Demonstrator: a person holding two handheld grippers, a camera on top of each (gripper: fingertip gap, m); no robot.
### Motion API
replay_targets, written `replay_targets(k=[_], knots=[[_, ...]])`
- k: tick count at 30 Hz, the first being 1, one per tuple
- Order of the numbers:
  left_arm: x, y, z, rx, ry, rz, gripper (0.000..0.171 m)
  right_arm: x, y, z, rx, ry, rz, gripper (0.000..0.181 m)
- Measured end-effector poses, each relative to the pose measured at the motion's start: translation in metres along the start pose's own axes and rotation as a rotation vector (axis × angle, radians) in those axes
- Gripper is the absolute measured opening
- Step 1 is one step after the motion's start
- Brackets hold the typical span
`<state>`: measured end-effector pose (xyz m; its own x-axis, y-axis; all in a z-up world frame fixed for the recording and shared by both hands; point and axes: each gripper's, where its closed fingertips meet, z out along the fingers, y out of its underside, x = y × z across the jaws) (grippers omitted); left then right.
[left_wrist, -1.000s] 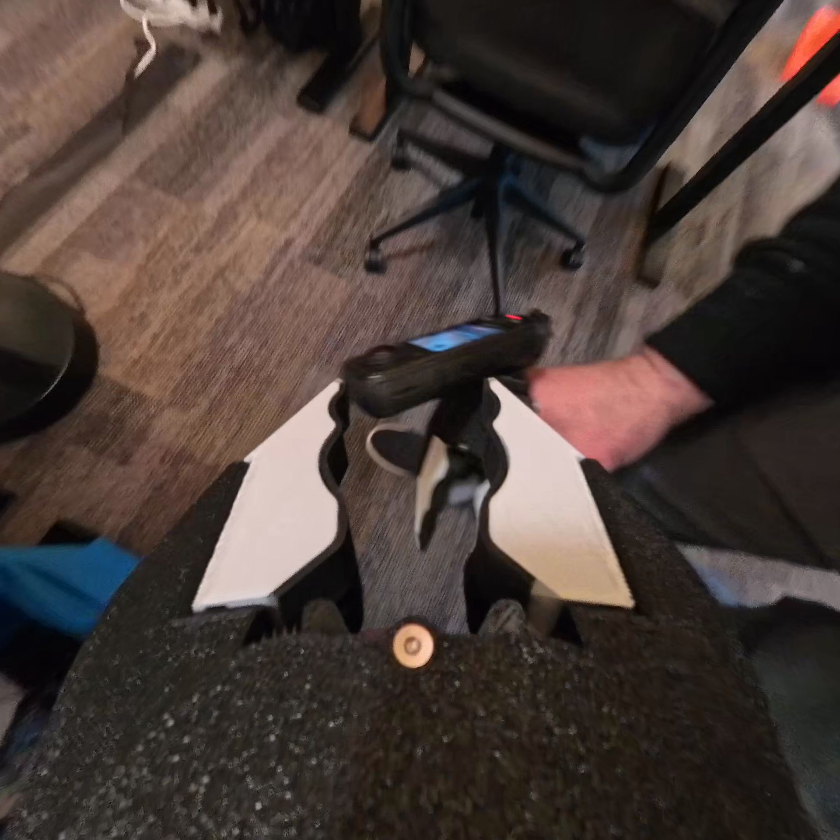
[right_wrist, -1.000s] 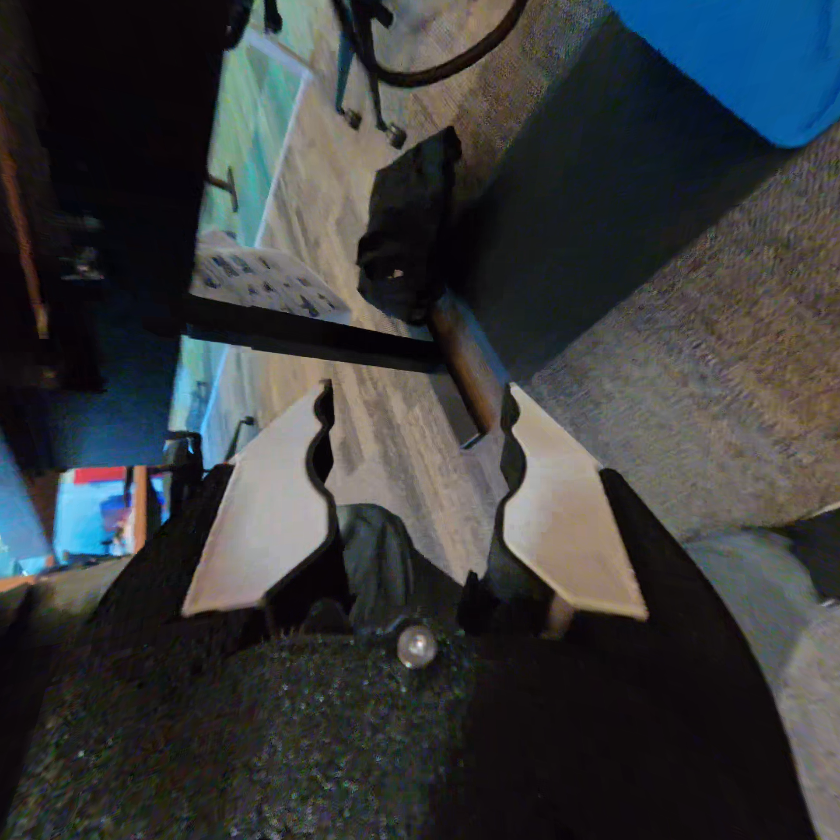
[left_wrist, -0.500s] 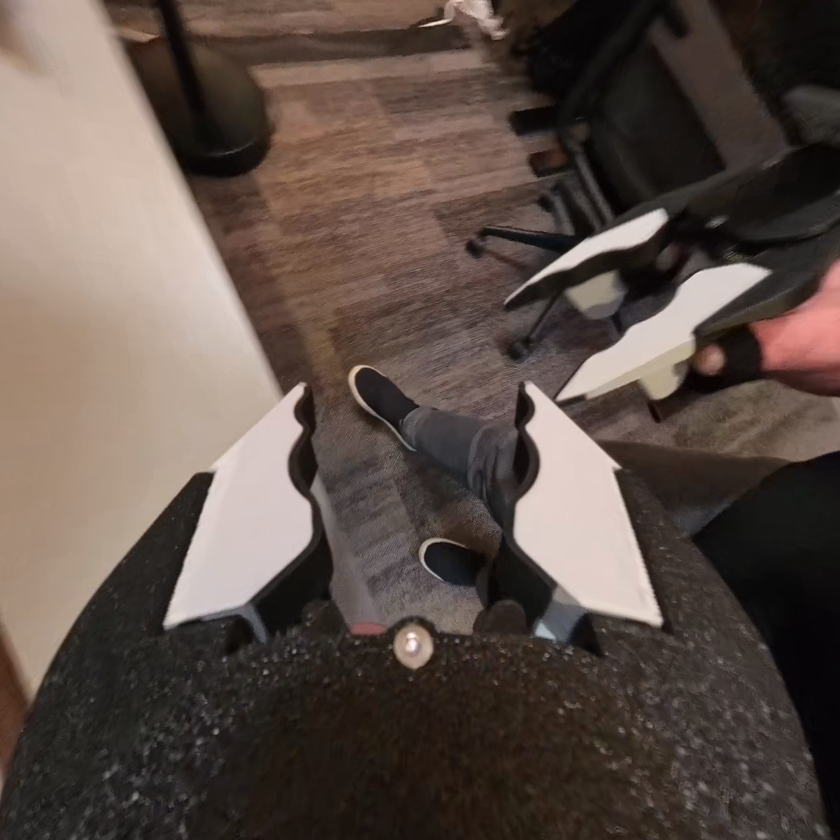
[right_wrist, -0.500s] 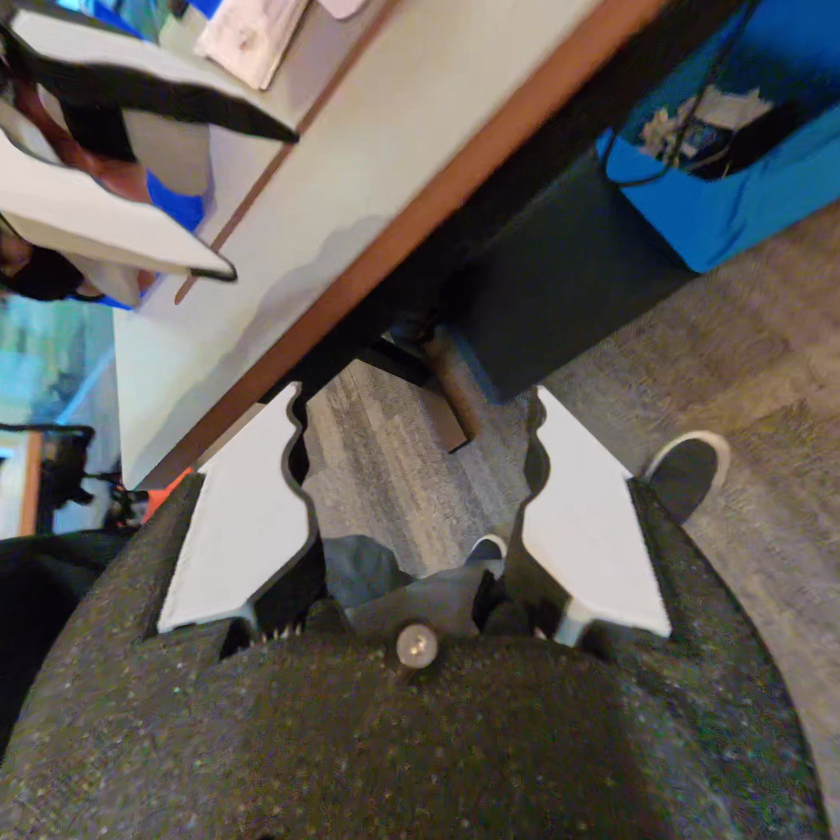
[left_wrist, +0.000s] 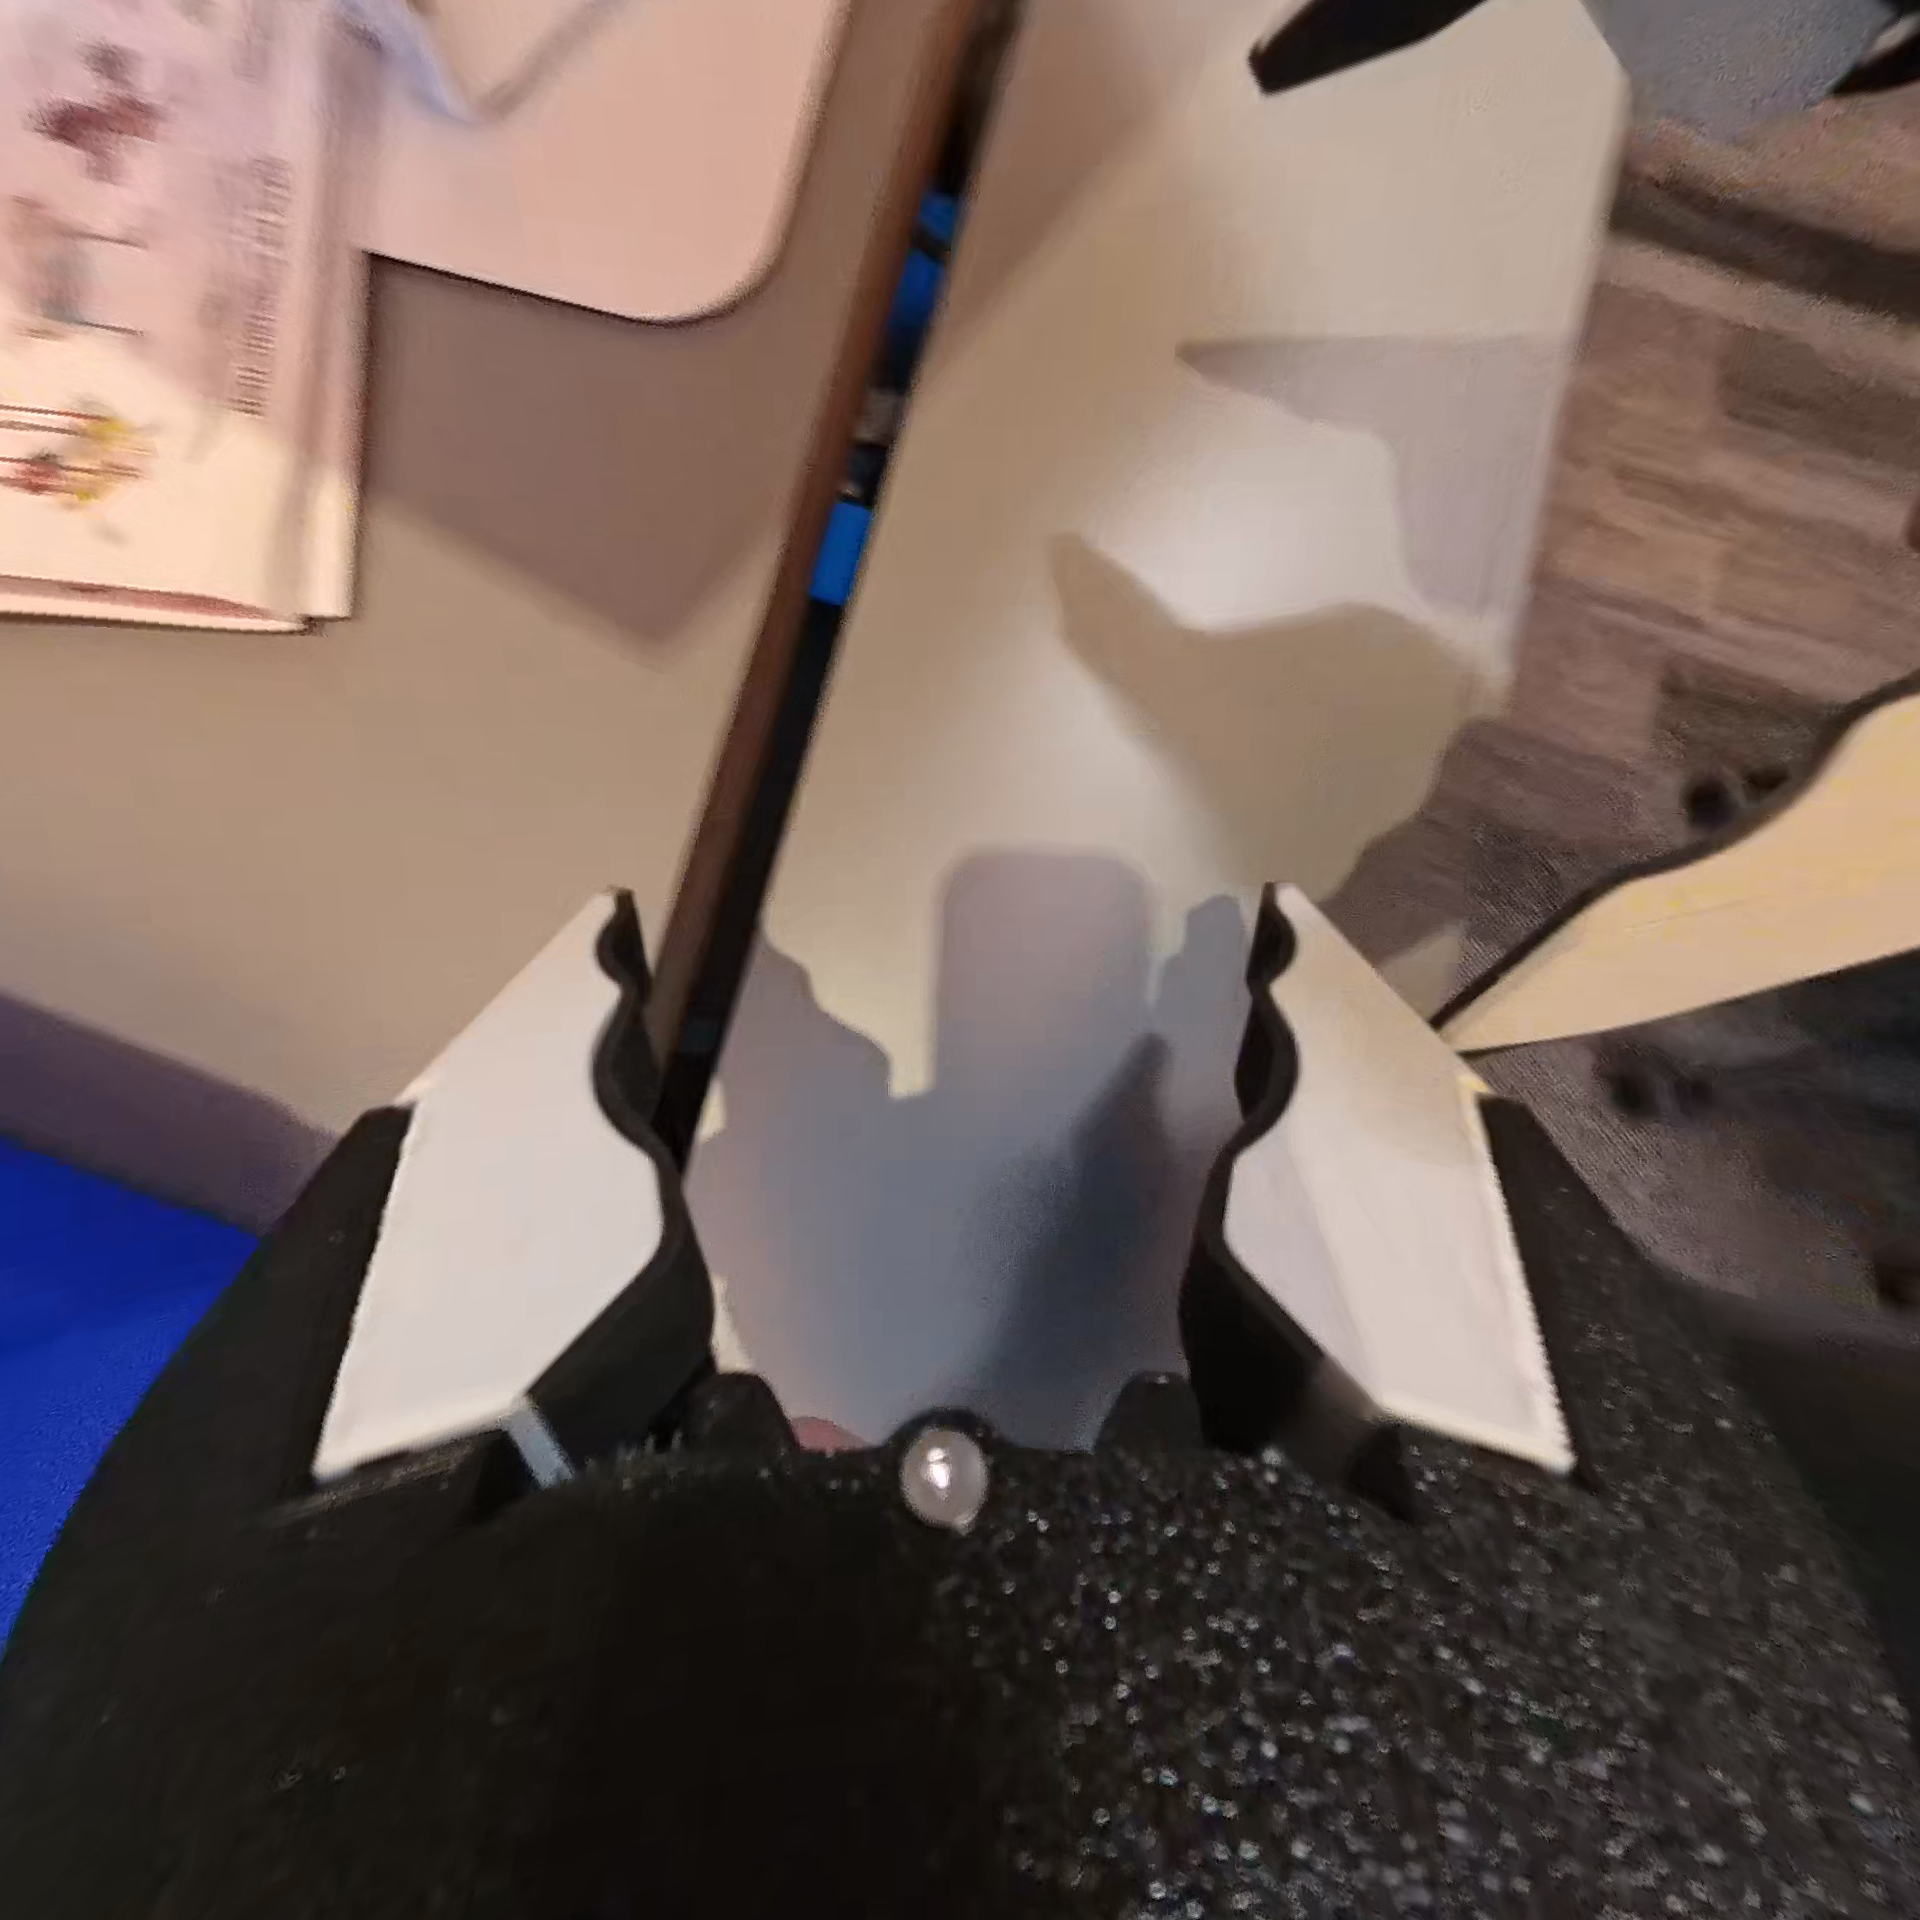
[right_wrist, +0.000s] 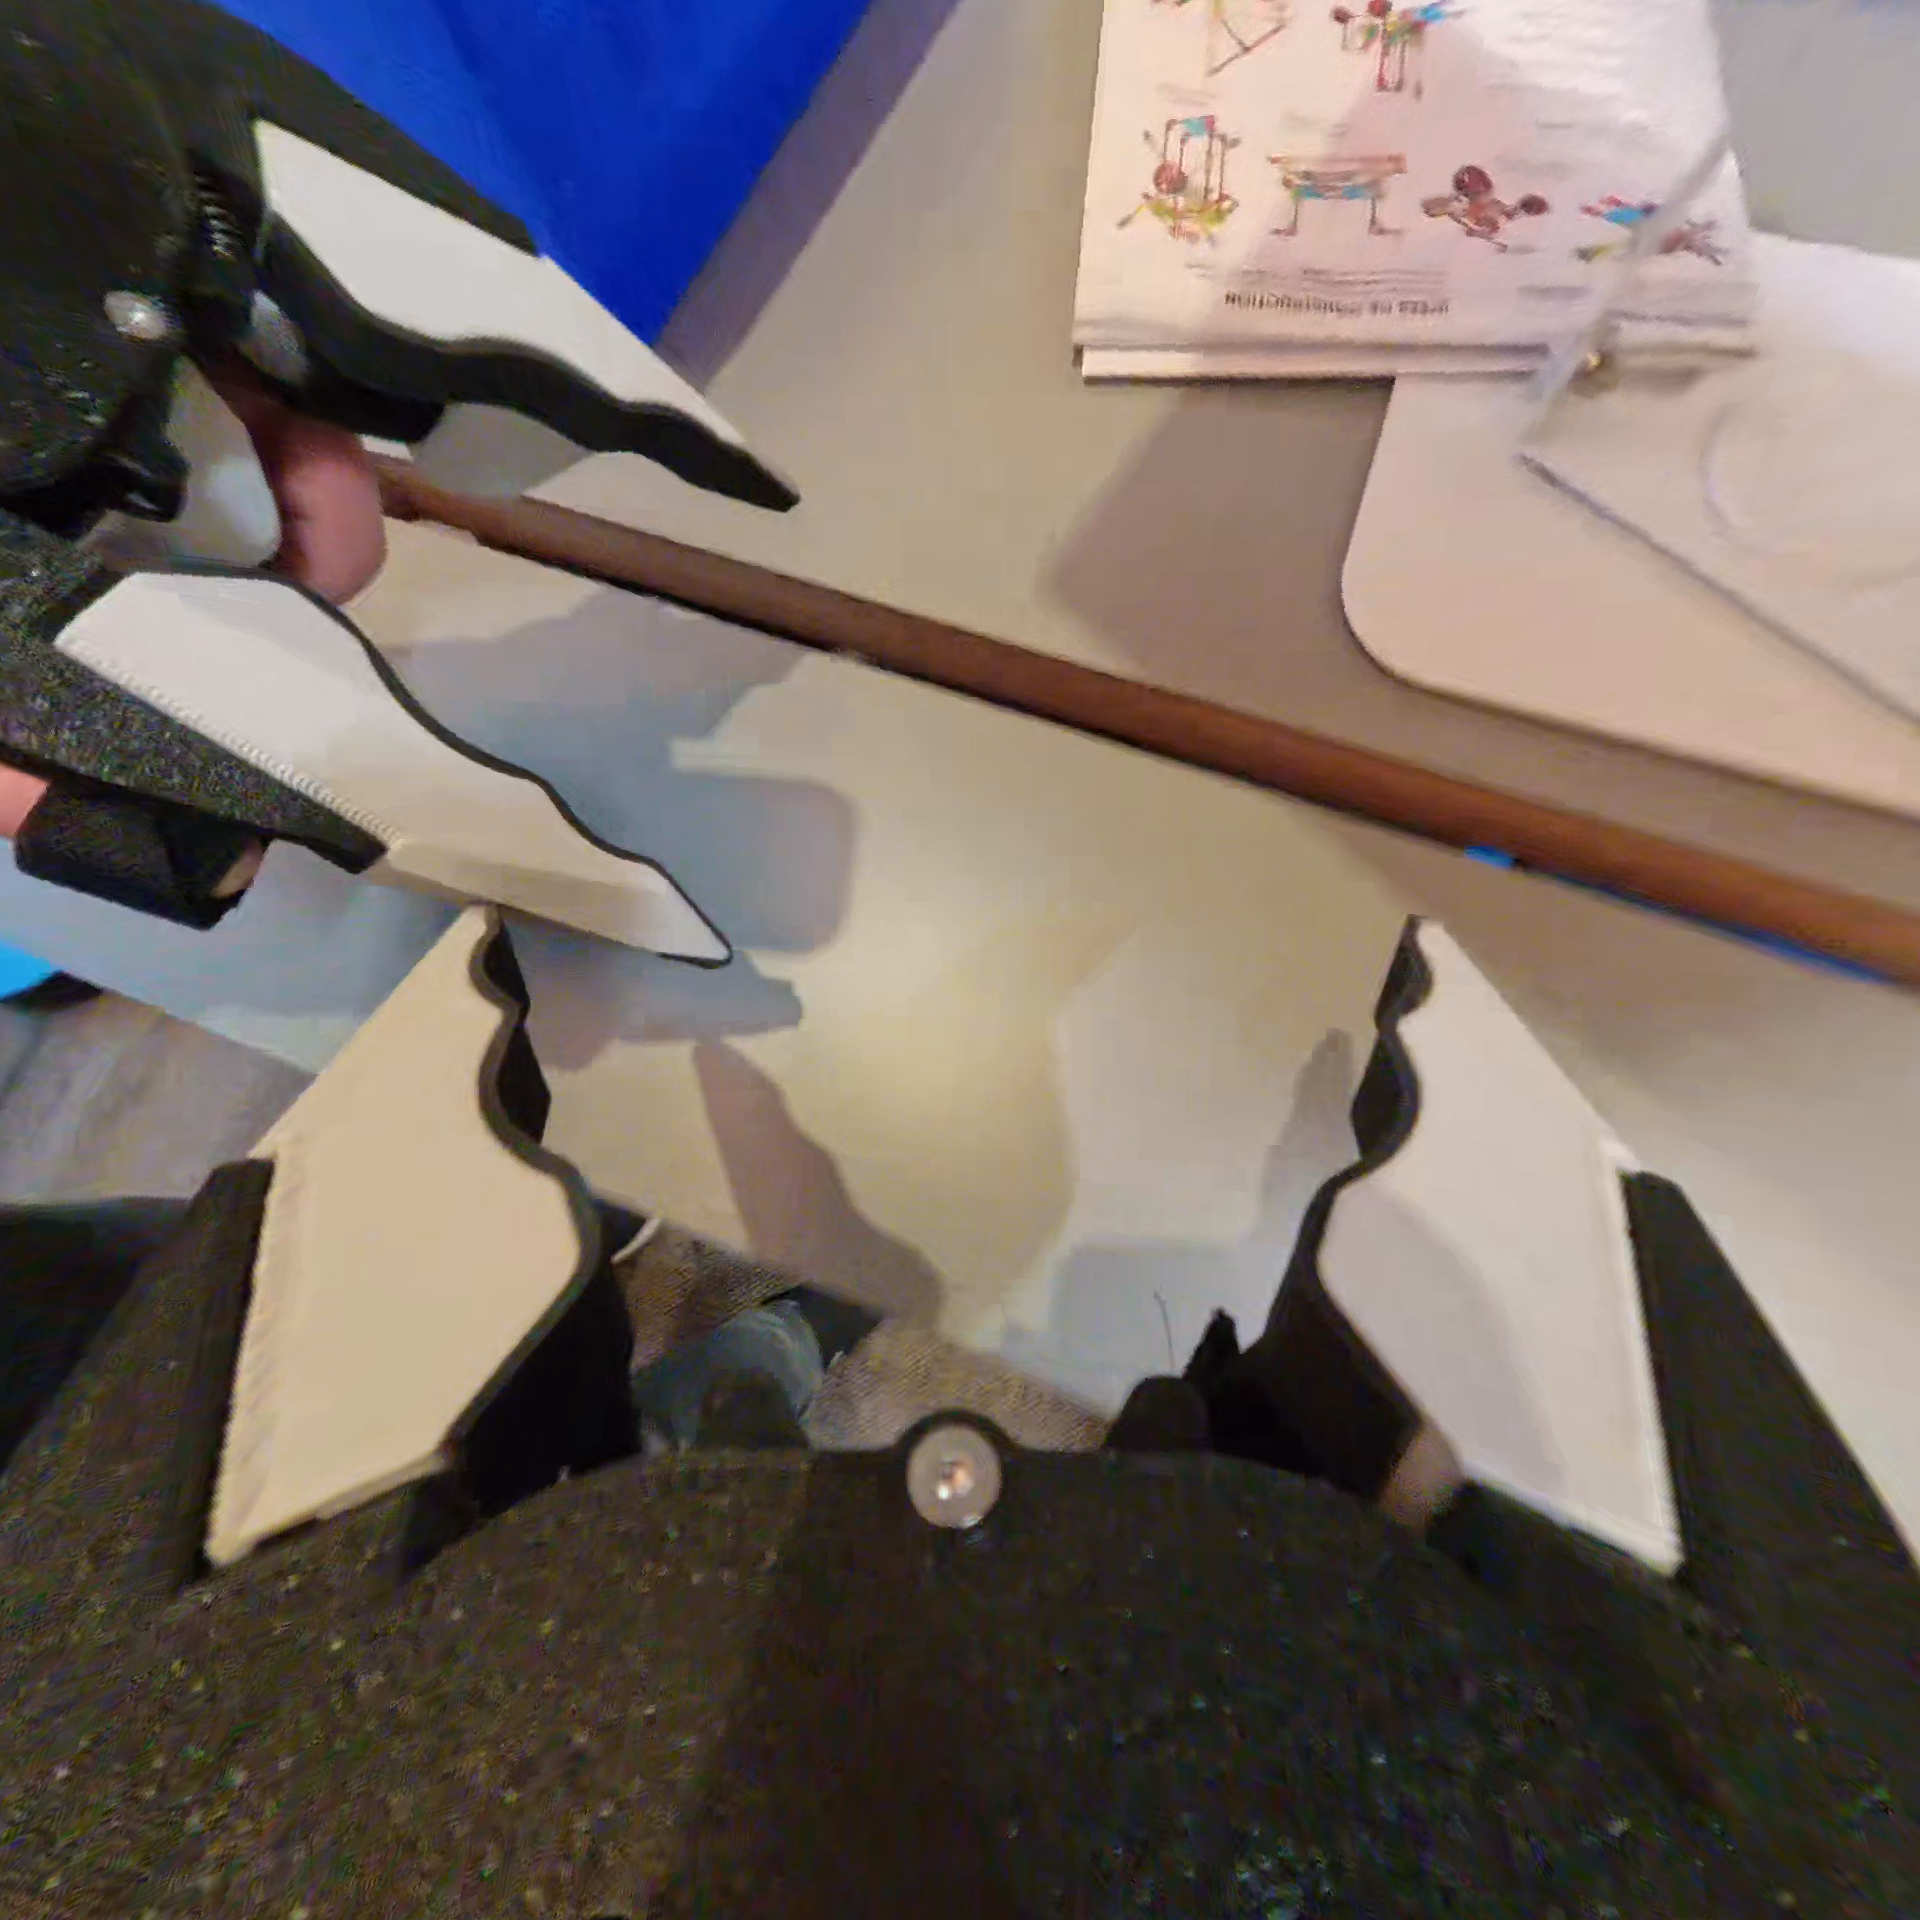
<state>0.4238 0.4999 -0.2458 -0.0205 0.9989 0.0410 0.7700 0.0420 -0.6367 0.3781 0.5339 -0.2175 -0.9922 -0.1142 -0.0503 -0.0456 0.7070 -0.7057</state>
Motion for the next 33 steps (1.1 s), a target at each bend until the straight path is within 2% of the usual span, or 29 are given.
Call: replay_targets(k=[2, 3, 7, 9, 14, 19, 24, 27, 30, 33], knots=[[-0.015, -0.001, 0.010, 0.012, -0.074, -0.022, 0.111, 0.011, -0.002, 0.019, -0.012, -0.060, -0.070, 0.157], [-0.022, 0.002, 0.017, -0.008, -0.104, -0.034, 0.117, 0.021, 0.001, 0.028, -0.036, -0.063, -0.107, 0.157], [-0.035, 0.007, 0.040, -0.033, -0.149, -0.131, 0.120, 0.074, 0.022, 0.054, -0.128, 0.000, -0.181, 0.156], [-0.040, 0.003, 0.044, -0.001, -0.198, -0.119, 0.123, 0.082, 0.029, 0.063, -0.133, -0.028, -0.188, 0.156], [-0.040, 0.006, 0.043, 0.067, -0.250, -0.197, 0.123, 0.080, 0.028, 0.068, -0.093, -0.080, -0.194, 0.155], [-0.043, 0.014, 0.037, 0.078, -0.325, -0.284, 0.129, 0.080, 0.035, 0.067, -0.122, -0.084, -0.114, 0.153], [-0.045, 0.018, 0.033, 0.090, -0.340, -0.298, 0.127, 0.080, 0.035, 0.067, -0.121, -0.090, -0.120, 0.153], [-0.048, 0.025, 0.026, 0.076, -0.416, -0.348, 0.133, 0.080, 0.035, 0.067, -0.122, -0.090, -0.120, 0.153], [-0.044, 0.026, 0.022, 0.088, -0.450, -0.346, 0.124, 0.080, 0.035, 0.067, -0.122, -0.091, -0.120, 0.153], [-0.043, 0.026, 0.026, 0.102, -0.405, -0.364, 0.121, 0.080, 0.035, 0.067, -0.122, -0.091, -0.119, 0.153]])
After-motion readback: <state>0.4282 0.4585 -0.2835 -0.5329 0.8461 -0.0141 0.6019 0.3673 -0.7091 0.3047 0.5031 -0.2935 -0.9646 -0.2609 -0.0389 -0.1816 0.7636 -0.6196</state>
